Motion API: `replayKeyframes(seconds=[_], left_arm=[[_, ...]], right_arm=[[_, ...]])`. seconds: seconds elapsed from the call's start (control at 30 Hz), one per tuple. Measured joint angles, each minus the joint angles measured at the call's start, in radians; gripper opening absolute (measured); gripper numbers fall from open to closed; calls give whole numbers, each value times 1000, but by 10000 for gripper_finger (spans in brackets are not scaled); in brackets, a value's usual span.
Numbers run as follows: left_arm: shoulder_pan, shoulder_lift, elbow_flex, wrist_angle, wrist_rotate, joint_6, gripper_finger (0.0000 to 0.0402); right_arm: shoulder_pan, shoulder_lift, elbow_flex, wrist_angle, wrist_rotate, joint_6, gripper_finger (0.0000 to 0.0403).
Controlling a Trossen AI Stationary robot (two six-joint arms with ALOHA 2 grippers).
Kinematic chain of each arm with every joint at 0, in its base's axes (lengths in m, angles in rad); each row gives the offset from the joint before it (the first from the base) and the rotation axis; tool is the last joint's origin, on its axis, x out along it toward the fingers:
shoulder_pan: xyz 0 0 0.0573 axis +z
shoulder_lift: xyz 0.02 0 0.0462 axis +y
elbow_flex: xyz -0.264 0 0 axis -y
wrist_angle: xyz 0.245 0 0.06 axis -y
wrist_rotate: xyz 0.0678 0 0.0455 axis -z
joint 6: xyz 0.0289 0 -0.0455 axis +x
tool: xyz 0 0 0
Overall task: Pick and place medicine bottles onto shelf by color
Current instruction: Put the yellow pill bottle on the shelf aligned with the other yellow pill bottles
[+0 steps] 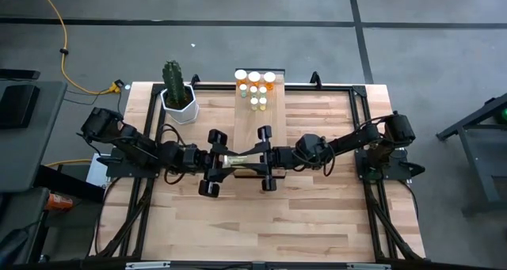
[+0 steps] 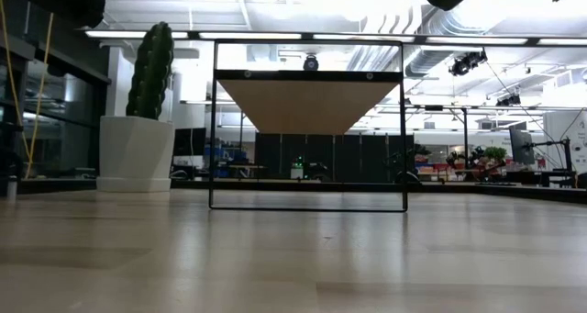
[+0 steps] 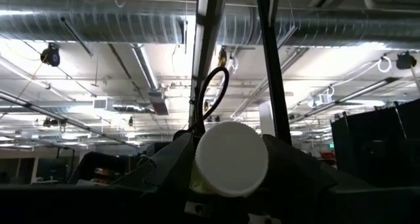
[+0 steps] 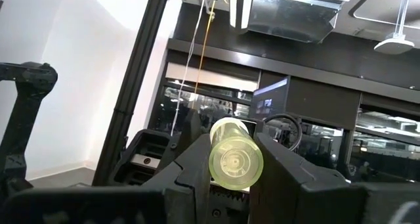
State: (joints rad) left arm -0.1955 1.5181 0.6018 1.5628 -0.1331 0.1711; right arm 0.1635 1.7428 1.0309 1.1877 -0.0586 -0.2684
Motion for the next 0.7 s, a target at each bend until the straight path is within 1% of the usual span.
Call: replayKeyframes(seconds=[0.1, 0.17, 0.37, 0.43, 0.6, 0.7], left_arm=[[0, 0, 0, 0, -6, 0, 165], [0, 0, 0, 1, -9, -1, 154], [1, 0, 0, 1, -22, 9, 101], [1, 0, 0, 1, -29, 10, 88], [0, 0, 0, 1, -65, 9, 84], [0, 0, 0, 1, -69, 8, 89]], right_arm=[[0, 0, 0, 0, 0, -1, 94], [0, 0, 0, 0, 0, -2, 94], [0, 0, 0, 3, 6, -6, 94], [0, 0, 0, 3, 8, -9, 94], [-1, 0, 0, 3, 11, -5, 94], [0, 0, 0, 3, 47, -4, 94]])
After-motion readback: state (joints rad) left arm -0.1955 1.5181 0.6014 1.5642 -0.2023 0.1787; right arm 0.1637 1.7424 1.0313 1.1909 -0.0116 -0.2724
